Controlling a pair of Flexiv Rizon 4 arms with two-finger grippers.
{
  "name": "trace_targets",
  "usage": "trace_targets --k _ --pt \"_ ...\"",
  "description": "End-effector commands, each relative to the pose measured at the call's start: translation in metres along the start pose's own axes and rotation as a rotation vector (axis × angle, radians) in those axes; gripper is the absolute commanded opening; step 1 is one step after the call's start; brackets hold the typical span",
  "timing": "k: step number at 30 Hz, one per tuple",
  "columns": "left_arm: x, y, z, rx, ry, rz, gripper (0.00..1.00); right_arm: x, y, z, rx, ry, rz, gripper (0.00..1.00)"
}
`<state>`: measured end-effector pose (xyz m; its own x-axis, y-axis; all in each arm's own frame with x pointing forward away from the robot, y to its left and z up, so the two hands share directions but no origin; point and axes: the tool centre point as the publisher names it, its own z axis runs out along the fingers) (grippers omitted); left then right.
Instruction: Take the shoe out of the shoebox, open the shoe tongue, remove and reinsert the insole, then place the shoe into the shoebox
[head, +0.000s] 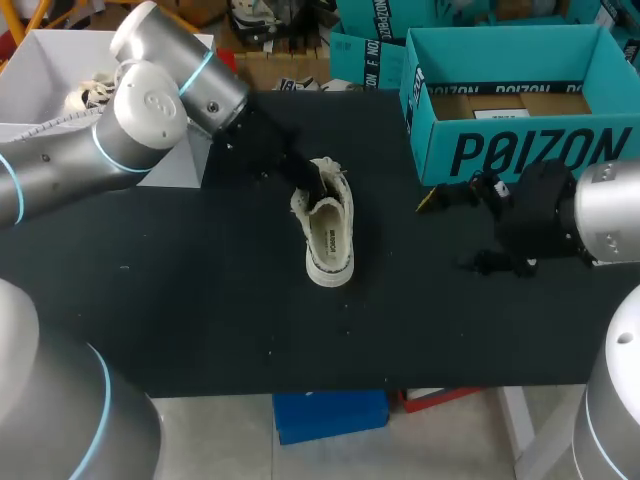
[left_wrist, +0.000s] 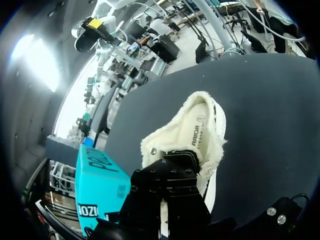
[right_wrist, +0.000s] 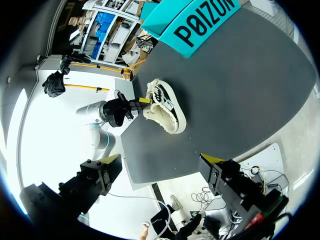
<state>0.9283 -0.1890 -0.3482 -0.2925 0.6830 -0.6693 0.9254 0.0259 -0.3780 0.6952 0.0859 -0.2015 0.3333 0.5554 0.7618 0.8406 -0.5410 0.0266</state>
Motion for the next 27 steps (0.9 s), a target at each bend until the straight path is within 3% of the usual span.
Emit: trace_targets --k 1,10,27 --pt "0.005 0.001 0.005 0.01 0.017 -0.004 0.0 0.0 0.0 0.002 -0.001 0.0 0.0 1.0" --pt "0.026 -0.009 0.01 0.027 0.05 -0.032 0.0 0.0 0.0 0.002 -0.001 0.0 0.0 1.0" --pt "0.017 -0.018 -0.04 -0.038 -0.053 -0.033 0.0 0.0 0.0 0.002 -0.001 0.0 0.0 1.0"
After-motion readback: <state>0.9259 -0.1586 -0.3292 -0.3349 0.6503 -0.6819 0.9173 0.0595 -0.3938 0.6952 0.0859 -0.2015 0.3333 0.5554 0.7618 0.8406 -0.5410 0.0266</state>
